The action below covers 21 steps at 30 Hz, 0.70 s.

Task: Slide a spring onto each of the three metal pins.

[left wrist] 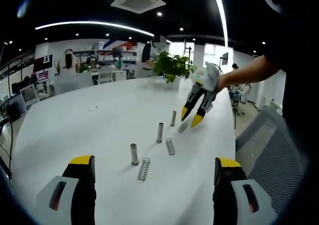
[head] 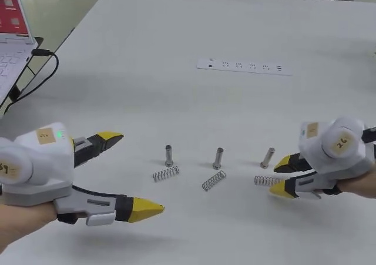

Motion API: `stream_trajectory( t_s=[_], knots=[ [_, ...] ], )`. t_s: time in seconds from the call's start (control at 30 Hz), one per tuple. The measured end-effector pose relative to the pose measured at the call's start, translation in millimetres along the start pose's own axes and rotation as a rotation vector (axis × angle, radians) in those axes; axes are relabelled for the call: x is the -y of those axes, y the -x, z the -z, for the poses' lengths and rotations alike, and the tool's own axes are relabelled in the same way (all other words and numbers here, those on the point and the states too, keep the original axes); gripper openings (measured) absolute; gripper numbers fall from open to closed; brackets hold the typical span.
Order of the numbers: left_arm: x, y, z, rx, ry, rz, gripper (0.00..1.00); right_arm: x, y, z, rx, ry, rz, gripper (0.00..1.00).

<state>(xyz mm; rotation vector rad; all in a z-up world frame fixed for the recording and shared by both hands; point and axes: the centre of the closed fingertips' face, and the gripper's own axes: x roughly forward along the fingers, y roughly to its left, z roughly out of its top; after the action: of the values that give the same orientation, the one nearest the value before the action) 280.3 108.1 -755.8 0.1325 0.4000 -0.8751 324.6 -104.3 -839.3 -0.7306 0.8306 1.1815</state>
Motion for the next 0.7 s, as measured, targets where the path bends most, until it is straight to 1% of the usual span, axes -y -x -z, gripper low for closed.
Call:
stream_trajectory(
  t_s=[0.13, 0.2, 0.3, 0.4, 0.53, 0.7],
  knots=[
    [-0.4, -1.0, -1.8, 0.008, 0.003, -0.003, 0.97, 2.7, -1.2, -1.0, -0.011, 0.002, 0.000, 0.22],
    [-0.7, -1.5, -0.4, 0.006, 0.005, -0.002, 0.97, 3.7, -2.5, -1.4, -0.015, 0.001, -0.005, 0.21],
    [-0.5, -1.6, 1.9, 0.002, 0.007, -0.001, 0.97, 3.2, -4.8, 1.3, -0.033, 0.001, -0.023, 0.20],
    [0.0, -1.8, 3.0, -0.001, 0.007, 0.001, 0.97, 4.8, -6.2, 2.5, -0.045, 0.008, -0.028, 0.18],
    [-0.6, -2.2, 2.4, 0.004, 0.014, 0.000, 0.96, 1.4, -8.3, 1.1, -0.059, 0.021, -0.045, 0.17],
    [-4.2, -1.3, 4.0, 0.001, 0.015, -0.008, 0.96, 2.8, -11.5, 8.7, -0.097, 0.036, -0.056, 0.13]
  ],
)
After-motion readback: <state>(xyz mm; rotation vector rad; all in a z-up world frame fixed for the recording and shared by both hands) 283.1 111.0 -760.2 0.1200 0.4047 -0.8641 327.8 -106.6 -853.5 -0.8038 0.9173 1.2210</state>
